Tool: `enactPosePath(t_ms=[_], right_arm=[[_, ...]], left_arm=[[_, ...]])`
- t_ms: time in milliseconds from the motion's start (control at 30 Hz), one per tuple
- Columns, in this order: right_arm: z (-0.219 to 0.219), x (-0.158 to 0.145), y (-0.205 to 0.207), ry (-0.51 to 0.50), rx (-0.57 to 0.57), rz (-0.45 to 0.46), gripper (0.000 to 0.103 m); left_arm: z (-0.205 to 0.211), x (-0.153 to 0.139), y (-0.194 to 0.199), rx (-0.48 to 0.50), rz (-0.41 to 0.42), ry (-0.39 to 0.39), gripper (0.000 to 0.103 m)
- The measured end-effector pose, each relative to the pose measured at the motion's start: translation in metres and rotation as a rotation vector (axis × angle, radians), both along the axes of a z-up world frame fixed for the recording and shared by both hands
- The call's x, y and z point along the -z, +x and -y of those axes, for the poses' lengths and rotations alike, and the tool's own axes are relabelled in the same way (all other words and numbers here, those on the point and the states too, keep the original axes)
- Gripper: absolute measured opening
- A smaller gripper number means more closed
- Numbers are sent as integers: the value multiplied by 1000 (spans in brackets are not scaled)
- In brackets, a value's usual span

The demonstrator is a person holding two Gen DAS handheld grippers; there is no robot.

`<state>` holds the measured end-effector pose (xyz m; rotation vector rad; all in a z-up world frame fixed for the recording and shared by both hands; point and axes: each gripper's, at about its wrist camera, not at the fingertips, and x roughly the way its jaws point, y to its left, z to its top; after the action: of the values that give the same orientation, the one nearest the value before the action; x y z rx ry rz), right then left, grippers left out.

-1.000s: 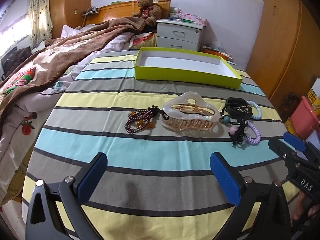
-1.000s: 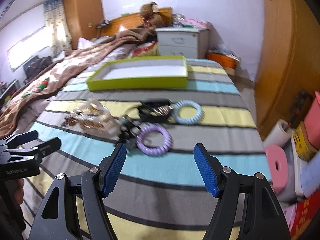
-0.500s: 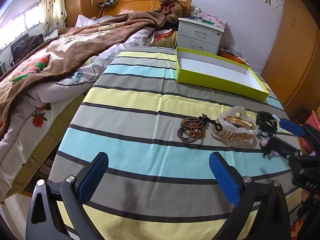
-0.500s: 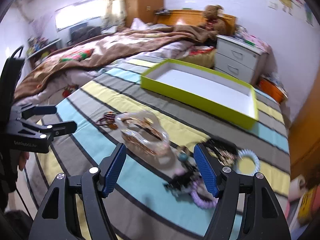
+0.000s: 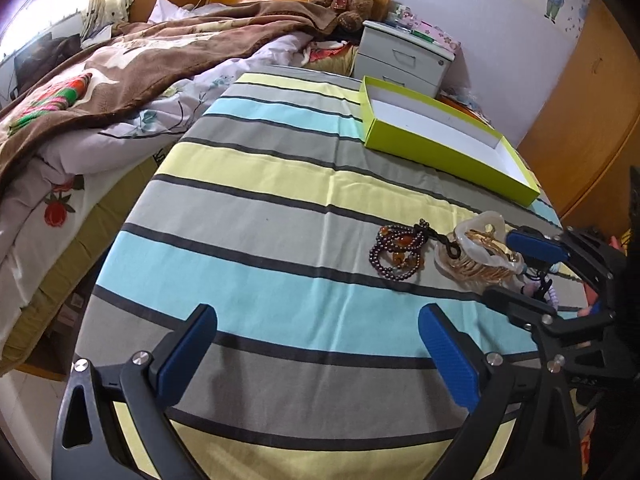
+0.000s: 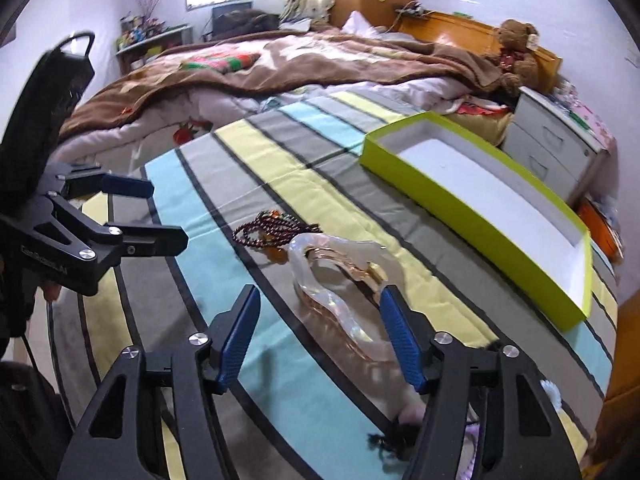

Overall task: Organize jewelry
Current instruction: 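Move the right tool to the clear hair claw clip and grasp it, then grasp the dark beaded bracelet with the left tool while the right tool holds the clip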

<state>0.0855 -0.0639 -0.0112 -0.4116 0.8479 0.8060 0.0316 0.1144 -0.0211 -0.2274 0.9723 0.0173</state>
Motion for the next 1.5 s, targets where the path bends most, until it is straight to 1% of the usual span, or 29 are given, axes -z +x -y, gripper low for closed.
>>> enactPosePath(t_ms=[67,200,267,333,367,467,567,733,867,967,1033,1133,1267,1300,1333,1367,1500], right_arm=[[-3,4,2,-14,-7,-8,50],[-6,9,6,-28,-13,-12,39],[-7,10,6,-29,-18,-16,29],[-8,10,7,-35,-18,-14,25],[-8,10,7,-32,-21,-18,21],[-6,10,7,-28,-19,-19,15],[-4,9,6,-17,-7,-25,12],[5,4,6,23,34,-23,11],[16,-7,6,75,80,-13,11],[23,-18,5,112,100,1,11],[27,-25,3,124,114,16,11],[33,-33,4,134,137,30,11],[42,-41,2,153,170,44,11],[44,-42,2,158,179,46,11],[46,-43,1,161,185,47,11],[47,-43,1,163,195,47,11],[56,-43,0,175,225,46,11]], left_arm=[[-2,1,0,11,-1,-23,102],[-4,1,1,22,-7,-47,102],[-4,2,2,26,-18,-56,102],[-4,4,3,26,-35,-55,102],[-3,4,3,32,-44,-39,102],[3,6,4,49,-62,7,102],[5,5,4,60,-60,-1,102],[10,2,8,73,-66,29,102],[14,-2,13,89,-40,27,102],[20,-4,23,100,-27,51,101],[26,-6,30,123,-4,58,101],[33,-5,40,149,2,69,101],[45,-1,53,190,22,112,101],[48,1,57,200,17,122,99],[50,2,60,209,20,120,91],[52,3,63,215,20,114,88],[59,8,70,234,20,129,87]])
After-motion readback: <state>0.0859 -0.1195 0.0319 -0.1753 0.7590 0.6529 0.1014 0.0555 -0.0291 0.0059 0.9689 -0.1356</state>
